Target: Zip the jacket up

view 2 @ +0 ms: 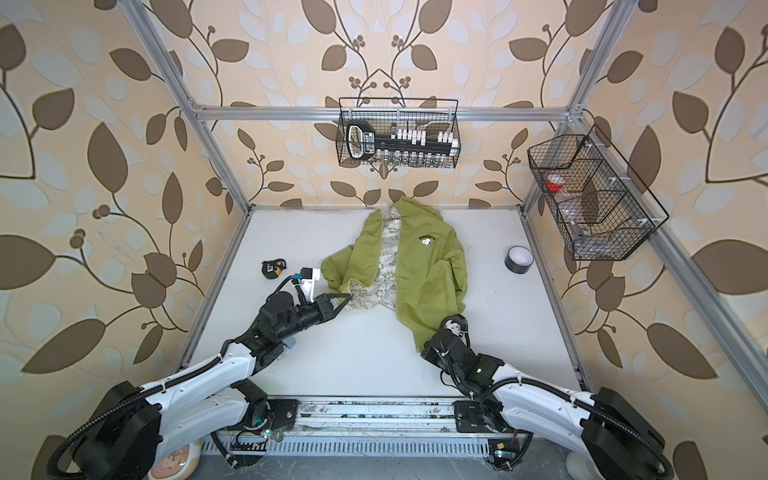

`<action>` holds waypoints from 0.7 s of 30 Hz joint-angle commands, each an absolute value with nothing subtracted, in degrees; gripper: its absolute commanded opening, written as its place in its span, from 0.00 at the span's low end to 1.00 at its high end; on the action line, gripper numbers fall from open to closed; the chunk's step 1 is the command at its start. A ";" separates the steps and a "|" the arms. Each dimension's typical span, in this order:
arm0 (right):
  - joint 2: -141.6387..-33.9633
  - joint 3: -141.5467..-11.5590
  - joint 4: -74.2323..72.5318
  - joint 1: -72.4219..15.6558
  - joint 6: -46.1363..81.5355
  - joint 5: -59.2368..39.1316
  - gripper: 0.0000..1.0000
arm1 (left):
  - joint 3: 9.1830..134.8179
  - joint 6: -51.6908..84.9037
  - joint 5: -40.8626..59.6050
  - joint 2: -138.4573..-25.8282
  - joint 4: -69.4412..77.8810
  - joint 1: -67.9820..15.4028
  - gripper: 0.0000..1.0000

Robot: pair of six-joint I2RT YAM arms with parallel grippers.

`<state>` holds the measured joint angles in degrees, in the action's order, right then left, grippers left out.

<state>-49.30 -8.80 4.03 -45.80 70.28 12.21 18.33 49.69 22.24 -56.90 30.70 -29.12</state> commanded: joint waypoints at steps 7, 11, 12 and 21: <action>-57.79 -9.65 -2.05 -45.02 62.93 1.45 0.11 | 17.56 49.71 22.32 -57.22 34.75 -28.47 0.00; -59.25 -9.50 -6.97 -47.33 63.41 0.80 0.28 | 17.28 49.82 22.36 -56.83 34.60 -28.47 0.00; -59.17 -9.45 -7.78 -47.91 63.54 1.03 0.34 | 17.24 49.81 22.36 -56.63 34.43 -28.40 0.00; -61.78 -9.47 -14.11 -50.94 65.22 0.83 0.47 | 17.05 49.80 22.16 -56.42 34.36 -28.43 0.00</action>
<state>-60.27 -10.02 -11.79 -49.91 63.83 1.69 17.47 49.91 22.22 -57.43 31.55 -29.12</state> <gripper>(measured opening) 0.469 0.048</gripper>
